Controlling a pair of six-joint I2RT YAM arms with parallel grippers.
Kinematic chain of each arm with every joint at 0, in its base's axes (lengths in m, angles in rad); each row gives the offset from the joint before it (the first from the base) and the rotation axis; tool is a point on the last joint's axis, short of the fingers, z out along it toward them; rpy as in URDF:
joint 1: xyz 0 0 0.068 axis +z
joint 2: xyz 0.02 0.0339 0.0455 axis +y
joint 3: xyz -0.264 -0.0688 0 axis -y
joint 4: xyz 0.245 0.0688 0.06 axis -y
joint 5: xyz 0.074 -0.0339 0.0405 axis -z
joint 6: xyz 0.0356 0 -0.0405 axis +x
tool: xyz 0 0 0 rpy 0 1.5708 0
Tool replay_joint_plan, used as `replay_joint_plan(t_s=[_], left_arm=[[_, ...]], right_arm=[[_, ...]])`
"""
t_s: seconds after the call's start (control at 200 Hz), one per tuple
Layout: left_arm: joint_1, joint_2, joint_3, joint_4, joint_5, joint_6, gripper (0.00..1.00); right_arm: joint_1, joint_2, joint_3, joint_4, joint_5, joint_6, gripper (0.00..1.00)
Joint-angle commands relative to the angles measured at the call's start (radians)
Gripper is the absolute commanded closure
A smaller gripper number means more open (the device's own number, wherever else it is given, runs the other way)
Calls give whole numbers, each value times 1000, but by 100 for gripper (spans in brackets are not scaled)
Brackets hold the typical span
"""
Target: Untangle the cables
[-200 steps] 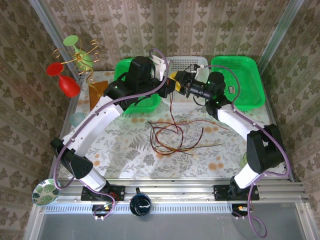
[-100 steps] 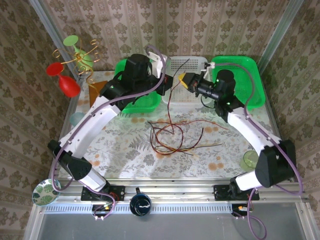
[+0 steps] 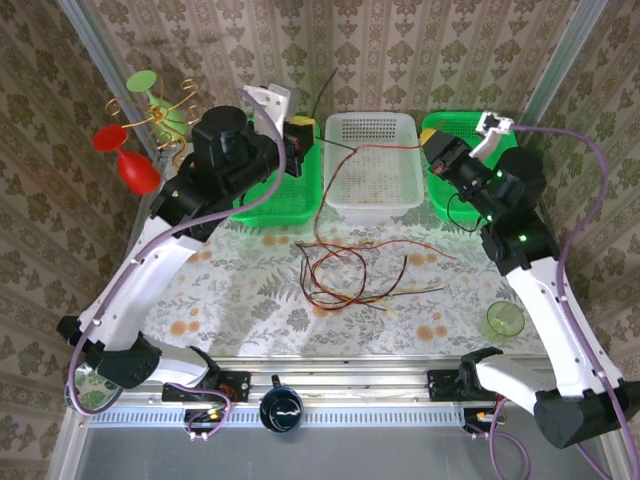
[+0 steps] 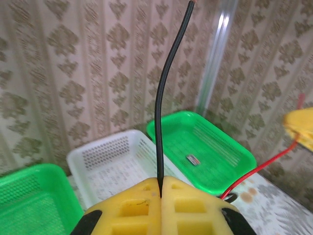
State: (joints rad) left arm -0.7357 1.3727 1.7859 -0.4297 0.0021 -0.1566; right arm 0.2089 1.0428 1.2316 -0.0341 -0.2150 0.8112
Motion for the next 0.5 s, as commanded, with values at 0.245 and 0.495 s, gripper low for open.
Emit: replay_joint_plan(t_s=[0.245, 0.495], left_arm=[[107, -123, -84, 98, -198, 48, 100], [222, -192, -129, 47, -217, 58, 100]], right_arm=[[-17, -119, 57, -81, 346, -306, 100], [-37, -145, 57, -99, 456, -417, 100]])
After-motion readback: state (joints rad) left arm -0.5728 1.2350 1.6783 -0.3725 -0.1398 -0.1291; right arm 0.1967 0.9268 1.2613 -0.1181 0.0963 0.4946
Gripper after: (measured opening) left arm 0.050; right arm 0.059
